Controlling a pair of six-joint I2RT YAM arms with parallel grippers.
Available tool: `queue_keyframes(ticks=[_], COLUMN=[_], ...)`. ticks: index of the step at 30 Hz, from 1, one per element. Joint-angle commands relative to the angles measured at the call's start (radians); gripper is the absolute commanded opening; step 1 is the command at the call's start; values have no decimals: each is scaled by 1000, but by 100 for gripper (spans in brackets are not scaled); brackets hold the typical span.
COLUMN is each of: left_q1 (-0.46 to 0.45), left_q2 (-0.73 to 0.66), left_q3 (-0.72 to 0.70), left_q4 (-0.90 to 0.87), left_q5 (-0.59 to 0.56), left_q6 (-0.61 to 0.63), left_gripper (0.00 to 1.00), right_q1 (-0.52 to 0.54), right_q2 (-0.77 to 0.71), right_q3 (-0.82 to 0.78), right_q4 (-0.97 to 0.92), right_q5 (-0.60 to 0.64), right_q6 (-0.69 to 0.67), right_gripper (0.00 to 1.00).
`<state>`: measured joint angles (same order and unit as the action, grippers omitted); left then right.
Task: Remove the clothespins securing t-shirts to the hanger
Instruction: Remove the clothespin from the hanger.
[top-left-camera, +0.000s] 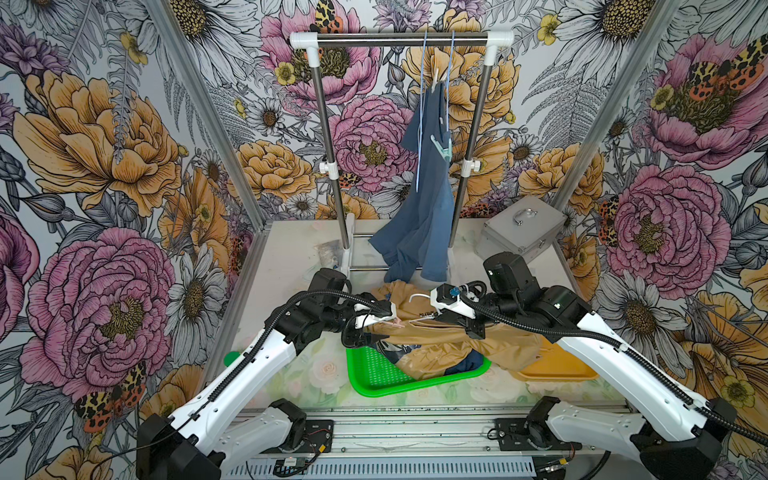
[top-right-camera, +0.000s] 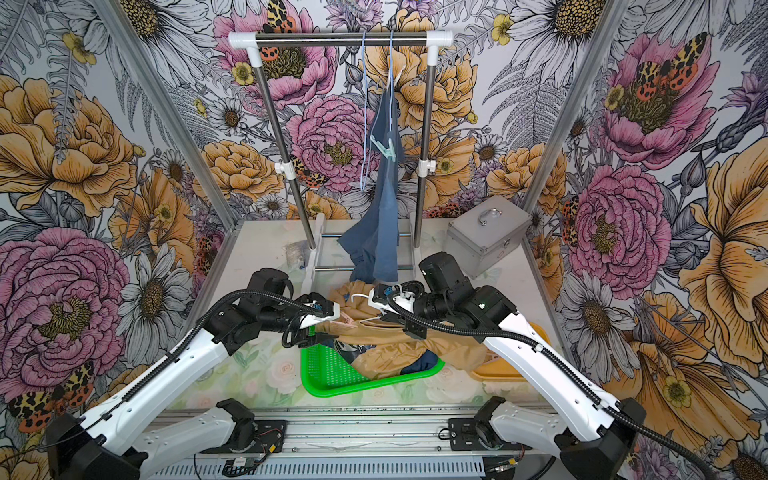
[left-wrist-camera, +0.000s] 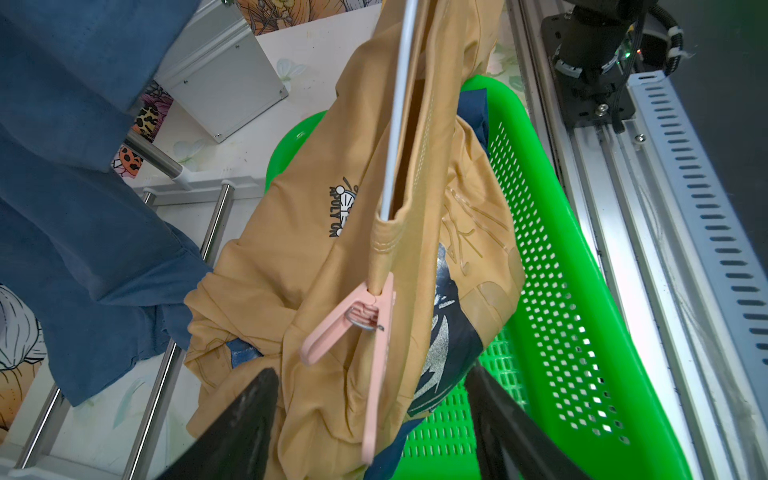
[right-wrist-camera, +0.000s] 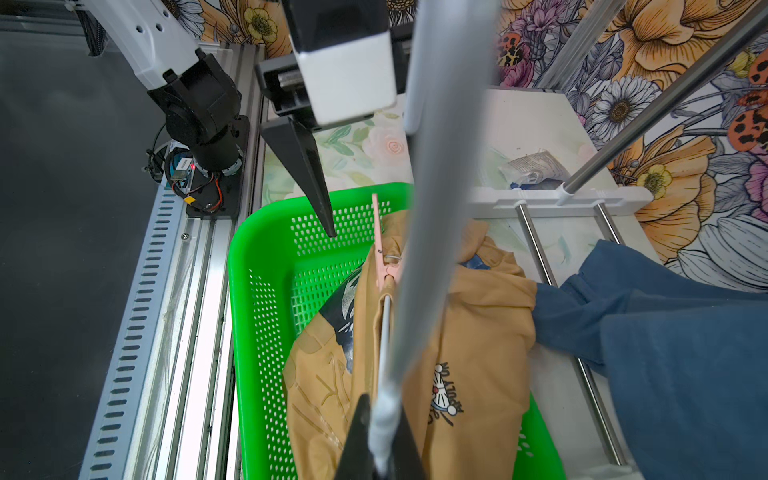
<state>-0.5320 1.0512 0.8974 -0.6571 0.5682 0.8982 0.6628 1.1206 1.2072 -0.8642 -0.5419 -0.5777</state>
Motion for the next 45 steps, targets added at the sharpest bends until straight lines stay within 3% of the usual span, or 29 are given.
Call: queue_keyframes(ticks=[1,5,24,30,38,45], left_q1=[0,-1,-13,33,182,286], left_q2=[8,38,78,4,-177,-241], left_q3=[-32,-31,-5,5,14,28], left_q4=[111,134,133,131,67,10], left_q5=[28,53,97,97,89,188], left_q6=[26,18,-3,-57,-75,-86], left_gripper=[73,69,23,22,24,24], right_q1=[11,12,12,12,19,24], right_q2=[-16,-16,-8,5,68,148], right_q3=[40,46,63,90,199,272], right_q4=[-5,-5,-6,-4,-5,12], right_q5=[6,12,12,-4,-27,-53], right_q6=[-13,-17,-17,-2,3,29], right_gripper=[0,0,0,0,0,0])
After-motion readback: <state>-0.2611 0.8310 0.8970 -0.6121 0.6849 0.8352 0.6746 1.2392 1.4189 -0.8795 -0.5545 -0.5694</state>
